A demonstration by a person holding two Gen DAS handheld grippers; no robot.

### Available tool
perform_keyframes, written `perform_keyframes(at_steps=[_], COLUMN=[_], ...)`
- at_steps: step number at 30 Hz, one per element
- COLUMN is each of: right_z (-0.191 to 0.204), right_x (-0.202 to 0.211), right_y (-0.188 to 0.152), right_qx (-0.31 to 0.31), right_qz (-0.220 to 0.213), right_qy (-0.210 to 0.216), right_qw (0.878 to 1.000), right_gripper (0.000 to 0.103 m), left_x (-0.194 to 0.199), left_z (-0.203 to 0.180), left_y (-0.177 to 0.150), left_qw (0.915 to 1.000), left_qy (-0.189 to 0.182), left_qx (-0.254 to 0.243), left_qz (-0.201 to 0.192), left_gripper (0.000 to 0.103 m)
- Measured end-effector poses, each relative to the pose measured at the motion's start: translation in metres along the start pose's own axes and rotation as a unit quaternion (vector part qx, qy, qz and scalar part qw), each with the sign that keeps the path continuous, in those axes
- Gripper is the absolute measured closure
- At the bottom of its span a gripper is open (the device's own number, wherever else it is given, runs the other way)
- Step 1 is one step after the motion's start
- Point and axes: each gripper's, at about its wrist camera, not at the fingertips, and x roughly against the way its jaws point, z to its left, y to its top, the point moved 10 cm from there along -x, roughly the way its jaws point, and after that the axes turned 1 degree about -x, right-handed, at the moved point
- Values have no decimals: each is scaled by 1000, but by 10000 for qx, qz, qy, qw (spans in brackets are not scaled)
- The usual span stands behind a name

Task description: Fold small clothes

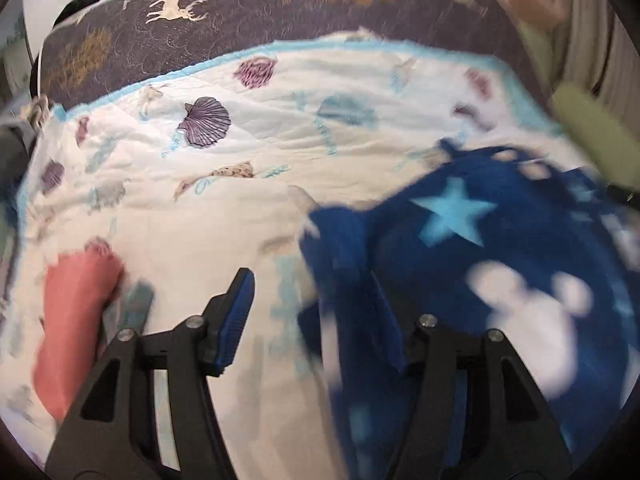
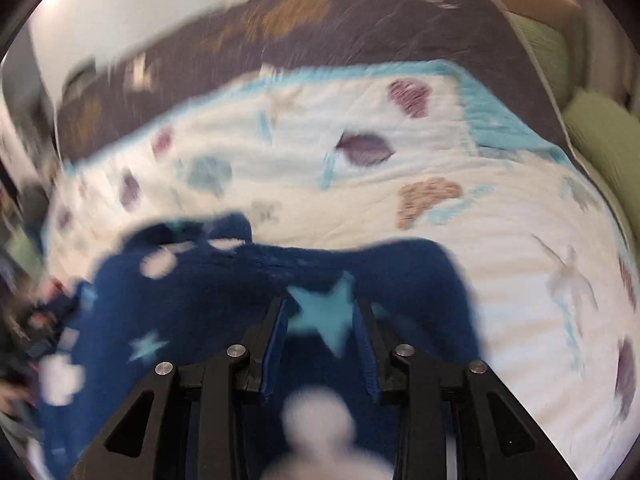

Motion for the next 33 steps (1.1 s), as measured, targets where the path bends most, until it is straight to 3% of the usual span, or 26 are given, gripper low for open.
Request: perform_keyframes(at_steps=[3, 5, 7, 11, 15, 19, 22, 26, 27, 28, 29, 30, 31, 32, 33], right_z=[-28, -47, -74, -93, -73, -56, -52, -52, -52, -51, -49, -47, -46, -44, -46], right_x=[56, 81, 110, 140, 155, 143, 122, 94, 86, 79, 75, 70, 66, 59, 56], right_y=[-31, -62, -109, -171, -207, -205, -187, -159, -153, -145, -141, -135, -131, -130, -129], right_qx=[-179, -319, -594, -1299, -1712, -2181, -2439, -2695, -2769, -2828, -2850, -2801, -2747, -2751, -2910], right_qz=[68, 217, 408, 510, 618, 721, 628, 448, 431, 431, 415, 369, 381, 464, 445], right_qy=[226, 276, 215, 403, 1229, 1832, 1849, 1752, 1728, 1691, 1652, 1609, 1594, 1627, 1656], right_qw=[9996, 9989, 9972, 9894, 9756, 9558, 9499, 9459, 9442, 9432, 9433, 9457, 9474, 9464, 9412], right_gripper=[54, 44, 44, 44, 44, 40, 35, 26, 26, 26, 26, 30, 62, 85, 85], left_x=[50, 70, 88, 88, 87, 87, 86, 66, 60, 58, 55, 54, 53, 52, 54], left_z=[-9, -18, -26, -36, -44, -52, -59, -51, -47, -44, -40, -38, -38, -37, -37], left_y=[-36, -61, -95, -150, -174, -172, -161, -155, -152, -150, -148, -147, -146, -145, -144], left_qw=[9976, 9963, 9942, 9898, 9765, 9729, 9596, 9440, 9365, 9326, 9266, 9195, 9133, 9058, 9048], left_qy=[-686, -861, -1075, -1285, -1694, -1722, -2048, -2074, -2128, -2149, -2196, -2316, -2436, -2533, -2537], left_qx=[79, 6, 26, 413, 1184, 1438, 1852, 2475, 2718, 2836, 2997, 3131, 3220, 3359, 3392], left_qz=[-74, -68, 7, 448, 615, 568, 550, 678, 623, 598, 571, 533, 526, 499, 432], left_gripper=[35, 22, 22, 22, 22, 22, 22, 24, 27, 36, 52, 62, 69, 72, 73])
